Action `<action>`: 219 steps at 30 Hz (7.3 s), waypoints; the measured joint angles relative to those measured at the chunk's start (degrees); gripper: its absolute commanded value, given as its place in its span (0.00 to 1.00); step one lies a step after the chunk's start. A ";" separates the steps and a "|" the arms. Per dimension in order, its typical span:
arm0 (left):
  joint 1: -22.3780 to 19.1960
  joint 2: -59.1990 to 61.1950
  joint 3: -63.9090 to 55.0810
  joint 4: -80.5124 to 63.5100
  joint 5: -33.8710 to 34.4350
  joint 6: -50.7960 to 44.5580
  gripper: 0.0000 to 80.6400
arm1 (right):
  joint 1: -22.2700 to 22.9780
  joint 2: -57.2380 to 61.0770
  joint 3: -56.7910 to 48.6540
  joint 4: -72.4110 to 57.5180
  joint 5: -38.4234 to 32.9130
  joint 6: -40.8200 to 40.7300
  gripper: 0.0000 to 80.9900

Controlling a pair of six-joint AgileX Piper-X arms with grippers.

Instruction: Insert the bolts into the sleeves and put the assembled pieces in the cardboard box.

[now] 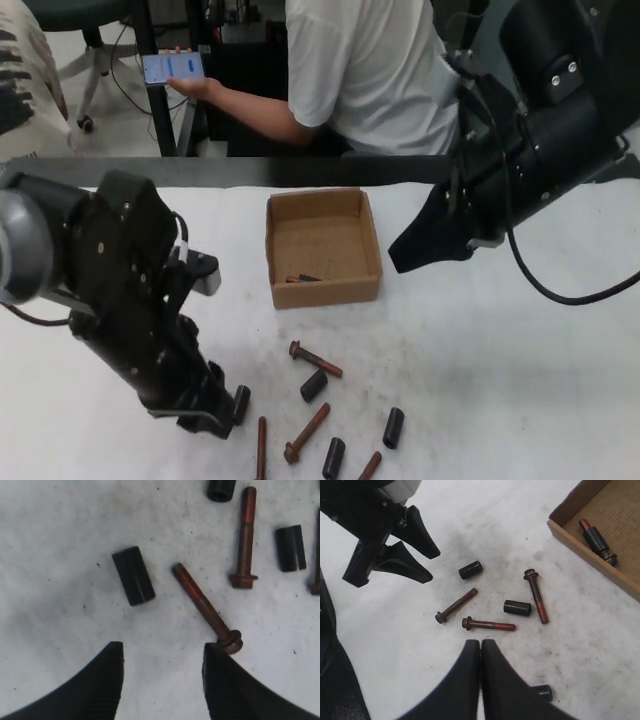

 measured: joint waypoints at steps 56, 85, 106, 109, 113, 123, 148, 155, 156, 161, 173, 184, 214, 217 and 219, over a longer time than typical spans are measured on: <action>-5.36 8.79 -2.89 -5.94 -6.87 1.49 0.57 | -0.06 -1.67 0.00 0.00 -5.42 1.33 0.01; -5.36 10.75 -3.36 -6.80 -7.73 1.08 0.00 | -0.06 -2.47 0.00 0.00 -7.04 1.33 0.01; -4.90 -6.19 -3.20 -9.50 -3.40 0.37 0.00 | -0.06 5.54 7.50 -8.58 4.22 -3.91 0.01; -3.51 -9.65 -3.20 -9.38 -3.85 -0.01 0.00 | 0.05 9.16 7.47 -10.48 4.97 -2.54 0.01; -1.44 -12.39 -3.20 -9.06 -3.92 -1.19 0.00 | 0.61 12.40 7.47 -12.81 4.88 -1.28 0.08; -1.36 -16.23 -3.20 -6.68 -4.05 -1.34 0.00 | 6.85 17.44 3.82 -21.61 5.33 0.46 0.34; -1.27 -17.76 -3.20 -3.07 -4.03 -0.02 0.00 | 9.29 30.38 -8.77 -13.24 11.15 -10.83 0.34; -1.27 -17.76 -3.20 -3.07 -4.03 0.31 0.00 | 9.29 30.47 -8.77 -12.83 11.19 -11.60 0.34; -1.27 -17.76 -3.20 -3.07 -4.03 0.39 0.00 | 9.29 30.47 -8.77 -12.83 11.19 -11.60 0.34; -1.27 -17.76 -3.20 -3.07 -4.03 0.56 0.00 | 9.29 31.07 -8.77 -12.83 11.19 -11.60 0.34; -1.27 -17.76 -3.20 -3.07 -4.03 0.56 0.00 | 12.17 32.90 -8.84 -17.23 11.26 -11.60 0.34; -1.27 -17.76 -3.20 -3.07 -4.03 0.56 0.00 | 12.19 32.99 -8.84 -18.00 11.26 -11.60 0.34; -1.27 -19.07 -3.20 -1.31 -4.07 0.73 0.00 | 12.09 34.96 -9.19 -17.91 14.10 -13.06 0.01; -1.27 -19.07 -3.20 -1.31 -4.07 0.73 0.00 | 12.09 34.99 -9.30 -18.28 13.09 -11.66 0.01; -1.27 -19.07 -3.20 -1.31 -4.07 0.73 0.00 | 12.09 34.99 -9.48 -18.34 11.51 -10.88 0.01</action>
